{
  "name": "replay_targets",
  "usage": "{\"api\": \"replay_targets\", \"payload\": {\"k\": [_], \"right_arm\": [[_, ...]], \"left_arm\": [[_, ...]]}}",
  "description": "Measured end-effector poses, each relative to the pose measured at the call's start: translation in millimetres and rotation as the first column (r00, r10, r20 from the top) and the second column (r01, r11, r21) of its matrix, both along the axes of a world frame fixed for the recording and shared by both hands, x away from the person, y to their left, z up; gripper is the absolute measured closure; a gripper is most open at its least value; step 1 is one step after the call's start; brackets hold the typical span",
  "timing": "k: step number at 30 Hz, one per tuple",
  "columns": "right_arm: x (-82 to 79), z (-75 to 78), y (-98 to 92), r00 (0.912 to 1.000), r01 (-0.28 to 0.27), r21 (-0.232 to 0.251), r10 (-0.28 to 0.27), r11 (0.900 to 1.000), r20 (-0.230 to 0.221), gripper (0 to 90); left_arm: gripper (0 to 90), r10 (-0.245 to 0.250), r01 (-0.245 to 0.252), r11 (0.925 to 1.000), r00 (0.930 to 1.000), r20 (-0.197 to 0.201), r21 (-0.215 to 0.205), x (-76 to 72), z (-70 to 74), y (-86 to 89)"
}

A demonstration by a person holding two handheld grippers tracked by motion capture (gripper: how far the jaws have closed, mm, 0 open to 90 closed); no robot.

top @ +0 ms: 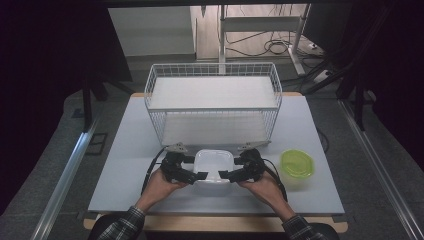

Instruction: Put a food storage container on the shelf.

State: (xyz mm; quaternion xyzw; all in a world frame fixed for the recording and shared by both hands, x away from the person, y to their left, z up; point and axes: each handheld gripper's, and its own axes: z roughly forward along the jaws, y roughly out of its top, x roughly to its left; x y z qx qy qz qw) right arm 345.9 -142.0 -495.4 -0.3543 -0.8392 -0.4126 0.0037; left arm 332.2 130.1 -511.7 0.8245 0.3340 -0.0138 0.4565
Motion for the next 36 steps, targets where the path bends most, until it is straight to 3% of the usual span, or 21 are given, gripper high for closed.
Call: {"api": "replay_targets", "payload": {"k": [3, 4, 5, 6, 7, 10, 11, 14, 18, 23, 24, 32, 36], "right_arm": [[-2.9, 2.4, 0.9, 0.9994, 0.012, -0.017, -0.012, 1.000, -0.031, 16.6], [-6.4, 5.8, -0.3, 0.9992, 0.020, -0.029, -0.021, 0.999, -0.033, 22.5], [-6.4, 5.8, -0.3, 0.9992, 0.020, -0.029, -0.021, 0.999, -0.033, 22.5], [-8.8, 9.2, -3.3, 0.9981, 0.041, -0.029, -0.042, 0.999, -0.045, 31.7], [-8.8, 9.2, -3.3, 0.9981, 0.041, -0.029, -0.042, 0.999, -0.045, 31.7], [-10.5, 16.1, -10.2, 0.9947, 0.089, -0.017, -0.090, 0.996, -0.051, 51.2], [-11.0, 17.2, -13.4, 0.9913, 0.108, 0.002, -0.107, 0.994, -0.076, 57.0], [-11.6, 18.1, -17.3, 0.9872, 0.128, 0.028, -0.125, 0.991, -0.099, 62.5], [-13.6, 23.1, -19.7, 0.9852, 0.164, 0.035, -0.162, 0.986, -0.055, 69.6], [-13.1, 24.2, -24.3, 0.9781, 0.208, 0.056, -0.207, 0.977, -0.026, 76.9], [-15.1, 24.7, -22.7, 0.9781, 0.207, 0.042, -0.208, 0.977, 0.009, 77.0], [-21.8, 29.6, -17.1, 0.9756, 0.195, 0.025, -0.197, 0.980, 0.097, 77.7], [-21.9, 31.5, -18.0, 0.9750, 0.196, 0.051, -0.200, 0.979, 0.098, 77.8]], "left_arm": [[12.1, 0.008, -0.007, 0.9999, 0.9999, -0.013, 0.015, -5.5, 2.0, 0.1], [17.6, 0.018, -0.018, 0.9994, 0.9997, -0.016, 0.029, -9.6, 5.4, 2.0], [21.8, 0.018, -0.018, 0.9994, 0.9997, -0.016, 0.029, -9.6, 5.4, 2.0], [27.0, 0.027, -0.027, 0.9991, 0.9995, -0.015, 0.032, -11.6, 7.2, 3.9], [27.0, 0.037, -0.036, 0.9988, 0.9993, -0.009, 0.033, -13.6, 9.4, 6.4], [40.2, 0.058, -0.058, 0.9977, 0.9982, -0.014, 0.037, -16.8, 13.3, 11.0], [45.5, 0.064, -0.063, 0.9973, 0.9978, -0.016, 0.037, -17.8, 14.3, 11.8], [50.8, 0.087, -0.087, 0.9954, 0.9962, -0.003, 0.040, -21.8, 18.0, 12.2], [62.7, 0.128, -0.129, 0.9909, 0.9914, 0.027, 0.039, -25.1, 22.1, 11.1], [77.0, 0.122, -0.123, 0.9922, 0.9921, 0.026, 0.020, -27.7, 23.6, 12.3], [77.3, 0.137, -0.138, 0.9901, 0.9903, 0.024, 0.026, -26.9, 23.1, 11.8], [78.6, 0.189, -0.190, 0.9815, 0.9811, 0.041, 0.024, -25.2, 21.9, 12.1], [78.8, 0.213, -0.213, 0.9769, 0.9748, 0.065, -0.006, -26.1, 28.6, 14.1]]}}
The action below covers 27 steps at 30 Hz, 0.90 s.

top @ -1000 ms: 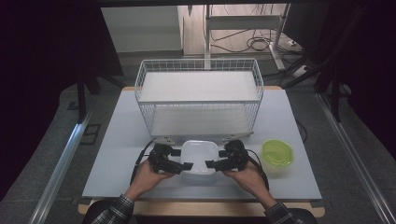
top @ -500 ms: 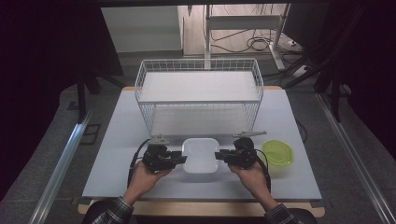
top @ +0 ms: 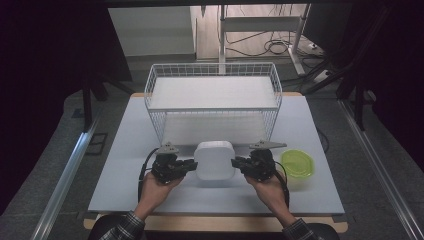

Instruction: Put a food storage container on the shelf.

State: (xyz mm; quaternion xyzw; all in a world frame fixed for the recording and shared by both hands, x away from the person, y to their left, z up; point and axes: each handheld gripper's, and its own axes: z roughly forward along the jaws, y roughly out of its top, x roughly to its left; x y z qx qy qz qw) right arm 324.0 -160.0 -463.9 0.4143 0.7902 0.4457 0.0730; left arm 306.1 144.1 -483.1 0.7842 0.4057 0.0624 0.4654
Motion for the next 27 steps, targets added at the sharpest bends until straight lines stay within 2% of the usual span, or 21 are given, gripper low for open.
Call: {"api": "replay_targets", "payload": {"k": [11, 19, 20, 21, 22, 24, 27], "right_arm": [[-0.5, 13.6, 4.8, 0.9988, -0.005, 0.010, 0.005, 1.000, 0.048, 77.9], [1.8, 37.1, 9.4, 0.9943, -0.010, 0.020, 0.007, 1.000, 0.107, 78.1], [2.6, 43.7, 10.3, 0.9927, -0.012, 0.021, 0.009, 1.000, 0.120, 78.2], [3.2, 46.9, 10.7, 0.9919, -0.013, 0.022, 0.010, 1.000, 0.126, 78.1], [3.2, 46.9, 10.7, 0.9919, -0.013, 0.022, 0.010, 1.000, 0.126, 78.1], [5.0, 56.3, 12.2, 0.9890, -0.015, 0.026, 0.011, 1.000, 0.148, 78.2], [6.0, 62.6, 13.0, 0.9873, -0.015, 0.030, 0.010, 0.999, 0.159, 78.1]], "left_arm": [[78.9, 0.033, -0.033, 0.9995, 0.9987, 0.038, -0.003, -0.6, 16.9, 4.2], [78.6, 0.053, -0.052, 0.9986, 0.9940, 0.096, -0.006, 3.3, 42.3, 7.2], [78.6, 0.055, -0.055, 0.9985, 0.9923, 0.111, -0.001, 3.9, 49.7, 8.0], [78.6, 0.055, -0.055, 0.9985, 0.9923, 0.111, -0.001, 3.9, 49.7, 8.0], [78.6, 0.058, -0.058, 0.9983, 0.9912, 0.119, -0.001, 4.1, 53.3, 8.2], [78.5, 0.068, -0.069, 0.9976, 0.9876, 0.141, 0.001, 4.7, 64.2, 8.7], [78.5, 0.071, -0.072, 0.9974, 0.9853, 0.156, 0.001, 5.4, 71.2, 9.2]]}}
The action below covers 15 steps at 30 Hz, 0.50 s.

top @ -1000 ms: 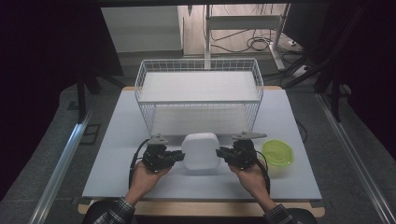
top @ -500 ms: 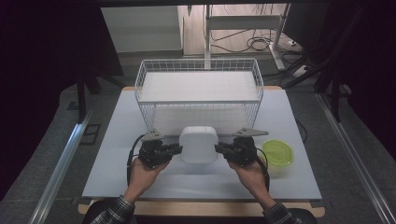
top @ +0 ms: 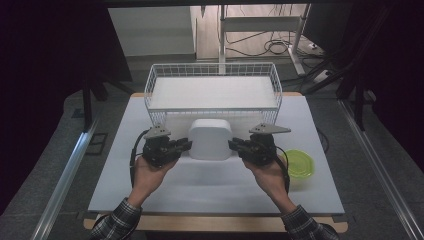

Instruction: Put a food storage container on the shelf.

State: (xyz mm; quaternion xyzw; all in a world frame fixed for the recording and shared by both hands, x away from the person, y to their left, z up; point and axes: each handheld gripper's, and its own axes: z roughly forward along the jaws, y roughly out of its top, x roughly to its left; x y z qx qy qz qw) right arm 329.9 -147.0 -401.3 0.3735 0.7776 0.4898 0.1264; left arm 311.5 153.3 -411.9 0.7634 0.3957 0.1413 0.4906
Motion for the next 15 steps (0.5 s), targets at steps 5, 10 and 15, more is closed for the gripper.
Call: {"api": "replay_targets", "payload": {"k": [5, 10, 15], "right_arm": [[3.0, 17.2, 1.3, 0.9996, -0.004, 0.008, 0.004, 1.000, 0.028, 78.1], [5.7, 33.0, 2.8, 0.9985, -0.008, 0.016, 0.008, 1.000, 0.055, 78.1], [9.3, 45.4, 3.9, 0.9974, -0.013, 0.023, 0.011, 1.000, 0.071, 78.2]], "left_arm": [[78.4, 0.004, -0.004, 1.0000, 0.9995, 0.032, -0.001, 2.2, 17.2, 1.9], [78.4, 0.005, -0.005, 1.0000, 0.9984, 0.056, -0.008, 4.1, 31.9, 4.1], [78.4, 0.011, -0.010, 0.9999, 0.9976, 0.068, -0.013, 7.3, 43.6, 5.3]]}}
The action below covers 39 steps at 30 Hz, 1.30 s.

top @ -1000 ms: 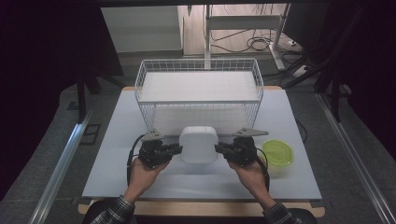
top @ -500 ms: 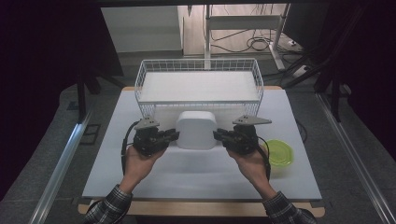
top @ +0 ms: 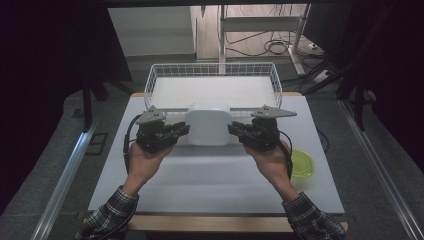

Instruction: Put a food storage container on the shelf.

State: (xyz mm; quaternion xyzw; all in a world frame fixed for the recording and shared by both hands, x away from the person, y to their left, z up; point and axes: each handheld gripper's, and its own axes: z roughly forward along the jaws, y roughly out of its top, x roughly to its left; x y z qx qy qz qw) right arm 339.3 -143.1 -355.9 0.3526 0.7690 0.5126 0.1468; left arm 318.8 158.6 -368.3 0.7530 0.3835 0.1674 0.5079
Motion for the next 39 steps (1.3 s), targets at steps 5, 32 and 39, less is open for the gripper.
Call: {"api": "replay_targets", "payload": {"k": [5, 32, 39], "right_arm": [[3.3, 6.2, -0.3, 1.0000, 0.000, 0.005, 0.000, 1.000, 0.006, 78.2], [45.0, 55.8, 5.1, 0.9990, 0.021, 0.022, -0.021, 1.000, 0.039, 77.7], [57.0, 57.0, 7.2, 0.9990, 0.033, 0.025, -0.033, 0.999, 0.031, 77.3]], "left_arm": [[78.4, -0.003, 0.003, 1.0000, 1.0000, 0.003, -0.007, 3.9, 6.4, 0.5], [78.4, 0.033, -0.032, 0.9981, 0.9991, 0.028, -0.053, 40.8, 49.4, 2.5], [78.3, 0.040, -0.039, 0.9982, 0.9990, 0.018, -0.045, 51.6, 52.4, 2.6]]}}
